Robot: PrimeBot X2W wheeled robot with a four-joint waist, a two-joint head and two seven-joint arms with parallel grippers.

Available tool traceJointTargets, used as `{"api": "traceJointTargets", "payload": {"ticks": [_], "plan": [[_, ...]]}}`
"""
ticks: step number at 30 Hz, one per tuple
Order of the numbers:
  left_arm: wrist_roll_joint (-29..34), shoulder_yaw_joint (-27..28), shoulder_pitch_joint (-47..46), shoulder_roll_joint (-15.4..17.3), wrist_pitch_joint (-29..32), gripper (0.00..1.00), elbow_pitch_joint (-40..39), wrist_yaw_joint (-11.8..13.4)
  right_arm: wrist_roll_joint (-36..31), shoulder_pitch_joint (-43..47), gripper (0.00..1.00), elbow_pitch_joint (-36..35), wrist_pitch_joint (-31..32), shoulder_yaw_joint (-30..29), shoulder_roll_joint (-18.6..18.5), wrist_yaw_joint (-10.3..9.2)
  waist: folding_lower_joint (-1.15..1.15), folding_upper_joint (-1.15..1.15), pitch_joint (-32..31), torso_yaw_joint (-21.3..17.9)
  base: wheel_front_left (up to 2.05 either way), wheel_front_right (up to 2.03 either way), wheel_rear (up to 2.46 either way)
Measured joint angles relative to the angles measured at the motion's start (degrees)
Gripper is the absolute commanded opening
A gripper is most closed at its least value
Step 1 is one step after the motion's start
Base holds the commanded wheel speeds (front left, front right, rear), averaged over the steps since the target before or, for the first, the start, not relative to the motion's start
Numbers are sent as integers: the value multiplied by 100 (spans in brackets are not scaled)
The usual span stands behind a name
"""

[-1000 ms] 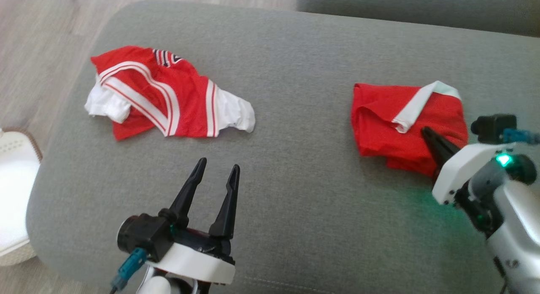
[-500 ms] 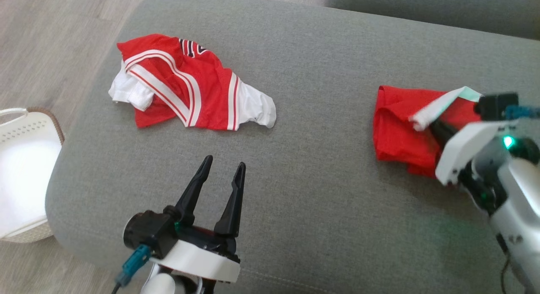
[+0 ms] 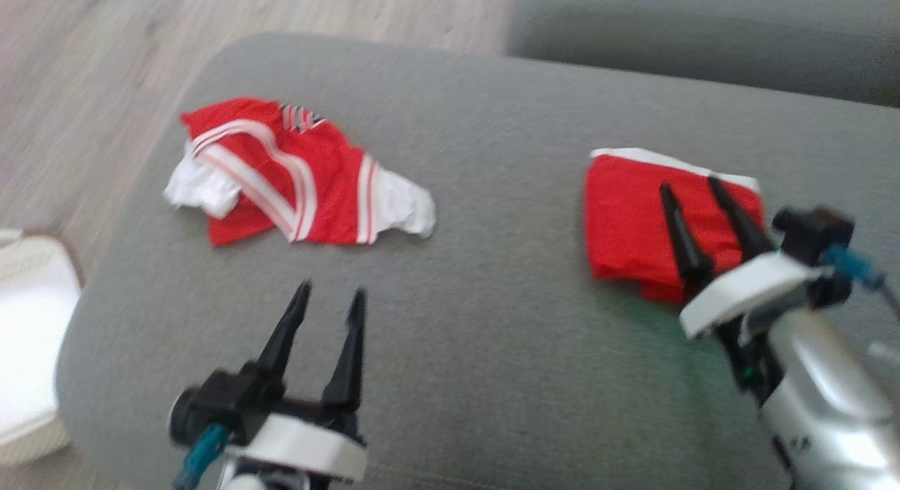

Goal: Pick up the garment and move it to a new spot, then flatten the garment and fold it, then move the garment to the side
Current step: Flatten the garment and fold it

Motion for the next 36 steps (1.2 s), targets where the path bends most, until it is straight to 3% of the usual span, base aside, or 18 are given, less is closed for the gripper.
{"api": "traceJointTargets", "payload": {"ticks": [5, 17, 24, 36], "plan": [[318, 318, 450, 9, 0, 100, 100, 68, -162, 694, 100, -361, -168, -299, 300, 0, 0, 0, -345, -361, 0, 0, 0], [554, 810, 1095, 19, 0, 100, 26, 73, -1338, 2491, 100, -1882, -170, -1464, 982, 0, 0, 0, -866, -1205, 0, 0, 0], [636, 828, 1399, 21, 0, 100, -202, 167, -1771, 3057, 100, -1924, -171, -1885, 1244, 0, 0, 0, -1032, -1385, 0, 0, 0], [698, 888, 1468, 21, 0, 100, -225, 166, -1778, 3092, 100, -1784, -171, -1904, 1366, 0, 0, 0, -1092, -1396, 0, 0, 0]]}}
